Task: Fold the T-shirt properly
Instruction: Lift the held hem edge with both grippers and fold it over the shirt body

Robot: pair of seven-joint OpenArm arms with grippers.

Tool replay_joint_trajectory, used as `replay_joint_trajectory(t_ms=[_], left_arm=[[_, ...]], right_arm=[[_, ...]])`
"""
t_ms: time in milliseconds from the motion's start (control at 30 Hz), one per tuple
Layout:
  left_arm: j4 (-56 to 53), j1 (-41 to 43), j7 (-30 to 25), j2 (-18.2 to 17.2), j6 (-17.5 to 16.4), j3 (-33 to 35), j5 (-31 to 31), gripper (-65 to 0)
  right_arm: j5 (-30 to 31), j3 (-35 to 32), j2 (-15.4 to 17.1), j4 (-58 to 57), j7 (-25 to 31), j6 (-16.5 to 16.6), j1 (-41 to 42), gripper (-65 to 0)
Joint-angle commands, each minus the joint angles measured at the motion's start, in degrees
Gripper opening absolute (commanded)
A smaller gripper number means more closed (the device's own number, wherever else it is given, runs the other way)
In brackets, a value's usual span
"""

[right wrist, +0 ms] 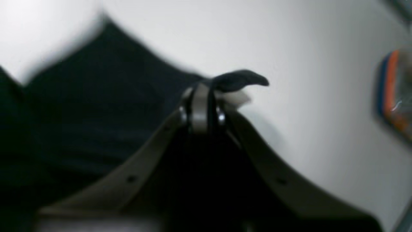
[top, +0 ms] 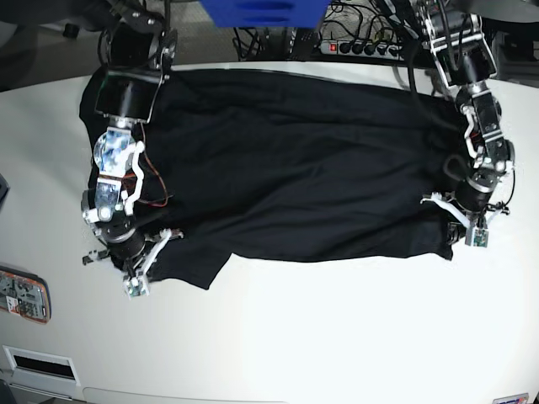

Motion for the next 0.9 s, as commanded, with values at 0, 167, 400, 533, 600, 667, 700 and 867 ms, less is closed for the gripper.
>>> replay_joint_trajectory(t_ms=[0, 167, 400, 533, 600, 667, 700, 867], left_arm=[[2.6, 0.8, -1.3, -1.1, 0.4, -0.4, -1.0, -65.0], [10.6, 6.7, -1.4, -1.0, 0.4, -2.7, -2.8, -65.0], [19.7, 12.3, -1.1, -1.0, 0.4, -8.9, -7.0, -65.0], [22.3, 14.0, -1.1, -1.0, 0.4, -12.0, -9.3, -65.0], [22.5, 15.4, -1.1, -1.0, 0.4, -13.0, -9.6, -65.0], [22.8, 16.6, -1.1, -1.0, 0.4, -13.1, -9.6, -65.0], [22.9, 17.0, -1.1, -1.0, 0.4, -13.1, -9.6, -65.0], [22.7, 18.3, -1.1, -1.0, 0.4, -13.1, -11.7, -65.0]], right_arm=[[-0.2, 0.2, 0.5, 1.6, -0.3, -0.4, -1.0, -65.0], [-0.4, 0.2, 0.5, 8.3, -0.3, -0.4, -6.9, -65.0], [-0.6, 0.2, 0.5, 16.5, -0.3, -0.4, -14.1, -65.0], [-0.6, 0.1, 0.5, 20.0, -3.2, -0.4, -17.2, -65.0], [-0.6, 0.1, 0.5, 22.0, -4.7, -0.4, -18.9, -65.0], [-0.6, 0.1, 0.5, 23.2, -5.3, -0.4, -20.3, -65.0], [-0.6, 0.1, 0.5, 23.4, -5.3, -0.4, -20.9, -65.0], [-0.6, 0.2, 0.5, 24.6, -5.3, -0.4, -26.8, -65.0]])
